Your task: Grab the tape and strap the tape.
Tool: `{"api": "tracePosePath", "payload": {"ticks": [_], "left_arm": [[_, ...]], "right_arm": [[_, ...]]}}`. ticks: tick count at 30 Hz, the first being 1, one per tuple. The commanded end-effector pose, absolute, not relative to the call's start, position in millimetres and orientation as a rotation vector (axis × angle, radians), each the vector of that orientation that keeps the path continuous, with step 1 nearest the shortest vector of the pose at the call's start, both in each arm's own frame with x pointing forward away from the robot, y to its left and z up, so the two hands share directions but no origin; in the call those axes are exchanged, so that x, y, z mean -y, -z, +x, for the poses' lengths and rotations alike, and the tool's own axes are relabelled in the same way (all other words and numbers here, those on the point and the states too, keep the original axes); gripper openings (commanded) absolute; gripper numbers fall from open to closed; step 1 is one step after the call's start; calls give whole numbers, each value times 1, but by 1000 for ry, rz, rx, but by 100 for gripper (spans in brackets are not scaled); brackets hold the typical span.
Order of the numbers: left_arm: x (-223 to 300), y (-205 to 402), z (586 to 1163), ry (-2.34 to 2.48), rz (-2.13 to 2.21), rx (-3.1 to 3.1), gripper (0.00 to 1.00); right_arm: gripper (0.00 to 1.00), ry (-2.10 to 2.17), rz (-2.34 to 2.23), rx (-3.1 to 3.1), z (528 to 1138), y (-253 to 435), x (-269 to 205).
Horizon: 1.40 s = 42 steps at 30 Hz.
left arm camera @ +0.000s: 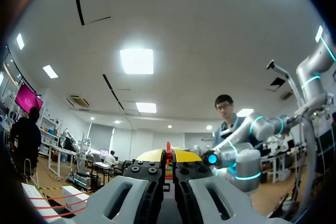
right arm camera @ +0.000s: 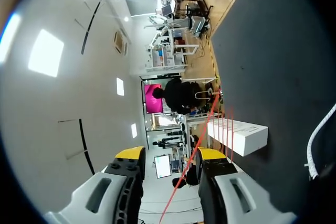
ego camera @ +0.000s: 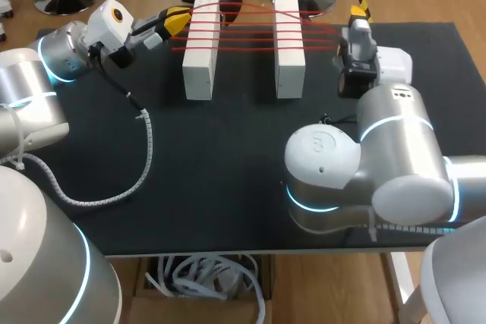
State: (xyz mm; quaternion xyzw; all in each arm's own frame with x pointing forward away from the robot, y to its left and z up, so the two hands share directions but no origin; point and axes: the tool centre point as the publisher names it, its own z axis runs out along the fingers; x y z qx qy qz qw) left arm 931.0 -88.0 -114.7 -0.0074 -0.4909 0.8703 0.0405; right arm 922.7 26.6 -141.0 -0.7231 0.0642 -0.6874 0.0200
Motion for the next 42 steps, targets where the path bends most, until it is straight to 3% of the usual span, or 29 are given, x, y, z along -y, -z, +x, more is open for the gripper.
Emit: {"api": "tracePosePath", "payload": {"ticks": [1,42], "left_arm": [[88,116,932,-2667,-26,1500,0],[88,116,932,-2667,-26,1500,0]], "right_arm": [[40,2118,-2245,-204,920,138,-24],[31,2078,-2231,-312,916,138,-26]]}}
